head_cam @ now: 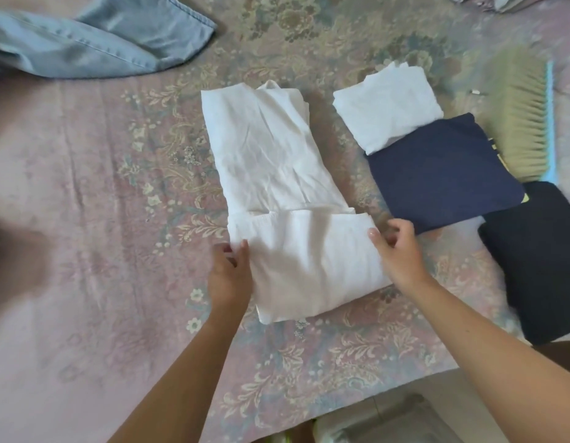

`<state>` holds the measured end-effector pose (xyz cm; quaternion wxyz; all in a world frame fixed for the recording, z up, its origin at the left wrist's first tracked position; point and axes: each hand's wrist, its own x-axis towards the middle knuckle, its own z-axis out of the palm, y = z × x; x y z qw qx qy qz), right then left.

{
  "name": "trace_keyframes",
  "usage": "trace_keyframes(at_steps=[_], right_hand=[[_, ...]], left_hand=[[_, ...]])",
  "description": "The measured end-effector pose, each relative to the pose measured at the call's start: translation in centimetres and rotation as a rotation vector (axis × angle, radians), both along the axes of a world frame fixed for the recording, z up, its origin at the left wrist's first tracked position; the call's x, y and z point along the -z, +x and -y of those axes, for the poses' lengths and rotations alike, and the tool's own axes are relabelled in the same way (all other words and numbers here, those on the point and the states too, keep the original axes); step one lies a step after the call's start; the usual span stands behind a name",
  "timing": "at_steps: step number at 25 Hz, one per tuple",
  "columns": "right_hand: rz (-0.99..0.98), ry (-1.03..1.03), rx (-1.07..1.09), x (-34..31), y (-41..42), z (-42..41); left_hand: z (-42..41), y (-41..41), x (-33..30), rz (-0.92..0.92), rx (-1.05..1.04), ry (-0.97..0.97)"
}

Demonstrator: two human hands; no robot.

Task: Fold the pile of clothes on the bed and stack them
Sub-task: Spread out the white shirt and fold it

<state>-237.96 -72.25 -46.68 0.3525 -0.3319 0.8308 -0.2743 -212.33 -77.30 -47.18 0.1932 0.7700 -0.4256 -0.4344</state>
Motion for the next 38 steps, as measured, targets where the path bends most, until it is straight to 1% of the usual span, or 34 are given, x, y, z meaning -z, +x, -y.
trace_keyframes(at_steps=[1,2,3,4,5,6,7,8,9,12,14,15,16,17,18,19,20,21,22,23,24,25,26,27,29,30,31,32,33,34,35,36,37,38], right_hand=[[-0.163,-0.094,-0.181,-0.3,-0.5,-0.8],[-0.372,-0.172,-0.446,-0.3,-1.2,-1.6],[-0.560,-0.228,-0.740,-0.1,-2.1,-2.3],[-0.701,-0.228,-1.025,0.2,-2.7,-2.9],[-0.787,-0.194,-1.248,0.6,-3.0,-3.2],[-0.820,-0.139,-1.395,1.1,-3.1,-3.2],[-0.830,-0.073,-1.460,1.4,-3.0,-2.9],[-0.844,-0.006,-1.464,1.5,-2.6,-2.4],[-0.879,-0.004,-1.438,1.7,-2.2,-2.0],[-0.862,-0.053,-1.391,1.4,-1.7,-0.7],[-0.847,-0.056,-1.474,0.7,-0.9,-1.2],[-0.831,-0.103,-1.533,0.6,-0.2,-2.0],[-0.752,-0.172,-1.573,-0.1,0.4,-3.1],[-0.653,-0.083,-1.650,-0.6,1.1,-4.3],[-0.508,-0.042,-1.662,-1.1,1.9,-5.4],[-0.396,-0.006,-1.635,-1.0,2.3,-6.4],[-0.329,0.094,-1.580,-1.8,3.0,-6.7],[-0.218,0.244,-1.488,-2.8,3.8,-6.6],[-0.204,0.235,-1.446,-3.6,4.1,-6.2],[-0.143,0.222,-1.385,-4.3,4.3,-5.4],[-0.147,0.222,-1.353,-5.4,4.3,-3.9],[-0.060,0.234,-1.214,-5.7,4.2,-2.1],[0.073,0.264,-1.021,-6.1,4.1,0.0],[0.185,0.252,-0.787,-6.7,3.9,2.4],[0.301,0.066,-0.425,-6.3,2.9,6.2],[0.401,0.024,-0.261,-5.4,2.4,7.3],[0.488,0.039,-0.136,-4.9,2.2,7.5],[0.550,0.087,-0.075,-4.1,2.2,7.0],[0.579,0.145,-0.027,-3.3,2.4,6.1],[0.592,0.185,-0.018,-2.2,2.7,4.9],[0.556,0.214,-0.021,-1.9,3.2,3.9],[0.481,0.201,-0.033,-1.9,3.9,3.3],[0.388,0.150,-0.017,-2.1,4.5,2.8],[0.297,0.045,0.007,-1.9,4.9,2.5]], left_hand=[[-0.4,0.9,-0.1,0.103,0.046,-0.170],[-1.2,1.9,0.0,0.229,0.192,-0.389],[-2.4,2.7,0.4,0.334,0.442,-0.622],[-3.9,3.4,1.3,0.390,0.762,-0.792],[-5.2,3.9,2.0,0.431,1.067,-0.809],[-6.1,4.2,3.0,0.467,1.277,-0.765],[-6.6,4.2,3.9,0.480,1.391,-0.707],[-6.6,3.9,4.3,0.473,1.413,-0.685],[-6.1,3.4,4.4,0.458,1.391,-0.702],[-3.7,3.1,4.4,0.344,1.326,-0.899],[-2.9,4.7,3.4,0.280,1.345,-0.975],[-3.2,5.7,2.7,0.249,1.355,-0.980],[-3.8,6.7,2.1,0.217,1.375,-0.973],[-4.7,7.5,1.2,0.181,1.422,-0.931],[-5.6,8.2,0.4,0.151,1.473,-0.884],[-6.4,8.8,-0.2,0.118,1.512,-0.825],[-7.0,9.2,-0.6,0.093,1.513,-0.742],[-7.2,9.2,-1.3,0.088,1.449,-0.630],[-7.1,8.9,-2.1,0.098,1.316,-0.525],[-6.5,8.3,-3.2,0.097,1.148,-0.449],[-5.4,7.6,-4.2,0.044,0.999,-0.335],[-3.9,6.7,-4.9,-0.057,0.835,-0.249],[-1.9,5.6,-5.4,-0.148,0.669,-0.208],[0.4,4.8,-5.6,-0.196,0.515,-0.203],[4.7,4.0,-4.8,-0.286,0.222,-0.187],[5.9,3.9,-4.0,-0.348,0.073,-0.145],[6.2,3.8,-3.0,-0.387,-0.015,-0.078],[5.6,3.9,-2.2,-0.363,-0.047,-0.011],[4.4,3.8,-1.8,-0.291,-0.035,0.017],[3.0,3.5,-1.8,-0.202,-0.004,0.000],[1.7,3.3,-1.9,-0.096,0.040,-0.054],[0.6,3.2,-1.9,-0.011,0.085,-0.119],[-0.3,3.0,-2.2,0.039,0.110,-0.169],[-1.0,3.0,-2.3,0.046,0.101,-0.189]])
